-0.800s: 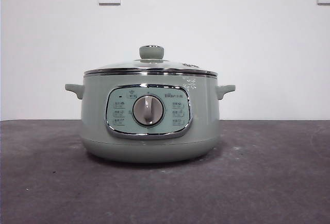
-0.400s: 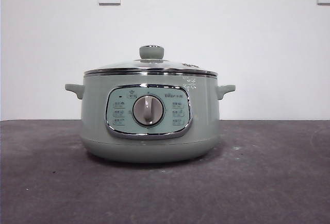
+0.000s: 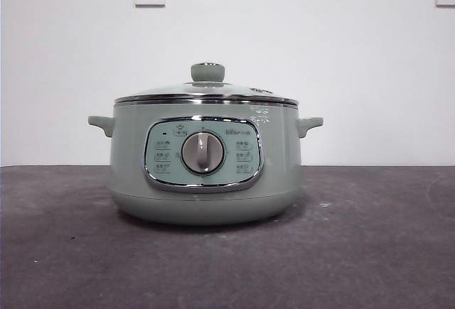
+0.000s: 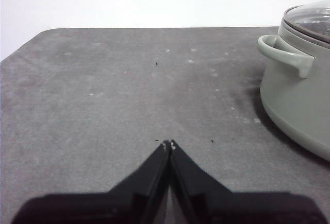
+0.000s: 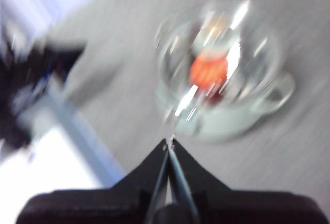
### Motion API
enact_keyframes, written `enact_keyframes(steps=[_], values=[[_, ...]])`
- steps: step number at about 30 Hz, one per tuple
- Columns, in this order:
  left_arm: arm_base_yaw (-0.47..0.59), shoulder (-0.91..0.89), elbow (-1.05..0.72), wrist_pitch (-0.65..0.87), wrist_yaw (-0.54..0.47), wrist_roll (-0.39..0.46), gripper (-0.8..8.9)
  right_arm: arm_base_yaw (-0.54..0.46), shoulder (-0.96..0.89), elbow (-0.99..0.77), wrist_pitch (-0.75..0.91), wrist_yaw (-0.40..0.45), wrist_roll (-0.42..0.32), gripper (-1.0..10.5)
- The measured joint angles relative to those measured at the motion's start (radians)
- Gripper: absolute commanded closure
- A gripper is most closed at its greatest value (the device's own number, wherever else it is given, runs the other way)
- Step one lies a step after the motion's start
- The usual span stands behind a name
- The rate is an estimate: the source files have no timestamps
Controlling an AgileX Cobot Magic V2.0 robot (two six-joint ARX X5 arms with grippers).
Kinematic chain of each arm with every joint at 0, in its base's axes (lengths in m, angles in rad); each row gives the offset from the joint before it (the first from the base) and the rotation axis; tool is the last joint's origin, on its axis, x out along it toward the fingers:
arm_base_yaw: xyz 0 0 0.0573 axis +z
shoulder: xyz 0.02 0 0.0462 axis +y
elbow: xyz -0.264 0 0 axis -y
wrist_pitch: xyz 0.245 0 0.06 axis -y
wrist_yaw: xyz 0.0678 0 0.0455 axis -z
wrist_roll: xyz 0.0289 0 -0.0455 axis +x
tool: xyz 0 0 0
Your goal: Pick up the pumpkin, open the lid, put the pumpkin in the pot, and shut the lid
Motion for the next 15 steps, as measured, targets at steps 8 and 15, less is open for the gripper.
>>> enact_keyframes(steps=[8, 15], values=[[0.000, 0.000, 0.000, 0.000, 0.000, 0.000, 8.16, -0.253, -0.237, -0.188, 0.306, 0.000, -0.003, 9.5], [0.000, 0.000, 0.000, 0.000, 0.000, 0.000, 8.16, -0.356, -0.459, -0.611, 0.725, 0.000, -0.014, 9.5]])
